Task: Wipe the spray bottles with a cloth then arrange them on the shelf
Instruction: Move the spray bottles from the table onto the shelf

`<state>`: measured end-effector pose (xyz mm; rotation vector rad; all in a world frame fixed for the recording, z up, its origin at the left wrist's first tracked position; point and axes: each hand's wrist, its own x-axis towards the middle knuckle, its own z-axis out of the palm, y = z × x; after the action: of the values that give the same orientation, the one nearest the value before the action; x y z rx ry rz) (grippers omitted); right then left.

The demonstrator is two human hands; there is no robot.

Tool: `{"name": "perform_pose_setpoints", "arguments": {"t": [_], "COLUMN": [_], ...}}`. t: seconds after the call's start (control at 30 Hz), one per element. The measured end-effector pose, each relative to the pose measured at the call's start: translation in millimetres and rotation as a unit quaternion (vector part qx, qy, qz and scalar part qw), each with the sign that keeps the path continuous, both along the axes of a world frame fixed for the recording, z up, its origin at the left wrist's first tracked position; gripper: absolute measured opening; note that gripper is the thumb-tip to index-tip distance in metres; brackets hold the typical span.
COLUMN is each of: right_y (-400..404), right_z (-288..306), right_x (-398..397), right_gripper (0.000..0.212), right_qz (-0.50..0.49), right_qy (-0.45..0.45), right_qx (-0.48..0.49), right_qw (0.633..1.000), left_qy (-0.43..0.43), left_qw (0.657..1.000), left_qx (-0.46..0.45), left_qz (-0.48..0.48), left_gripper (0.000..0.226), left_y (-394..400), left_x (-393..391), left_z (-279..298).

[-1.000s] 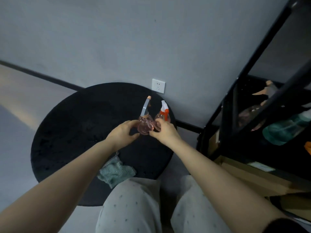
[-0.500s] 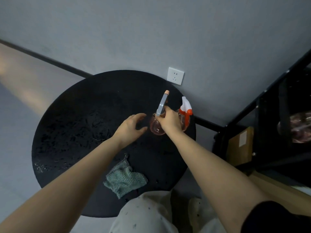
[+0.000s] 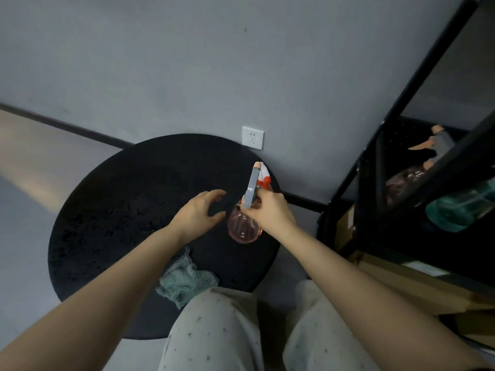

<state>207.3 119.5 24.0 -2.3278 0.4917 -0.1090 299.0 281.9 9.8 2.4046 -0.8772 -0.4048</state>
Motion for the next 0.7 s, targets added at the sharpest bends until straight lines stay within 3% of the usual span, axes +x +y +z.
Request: {"name": "perform_pose_setpoints", "arguments": {"t": [0.3, 0.7], "right_y": [-30, -113], "right_z": [64, 85], "right_x": [-114, -239], "right_gripper": [0.027, 0.028], "right_qz": [-0.021, -0.122], "right_qy": [-0.032, -0.037], "right_qx": [-0.001, -0.022], "right_qw": [0.999, 0.992], "left_qy": [-0.046, -0.060], "left_qw": [0.991, 0.967], "left_qx": [0.007, 0.041], "left_qz": [-0.127, -0.244], "left_gripper": [0.053, 0.053], "left_y": [-43, -152], "left_x": [-86, -191], "left_z": [57, 77]}}
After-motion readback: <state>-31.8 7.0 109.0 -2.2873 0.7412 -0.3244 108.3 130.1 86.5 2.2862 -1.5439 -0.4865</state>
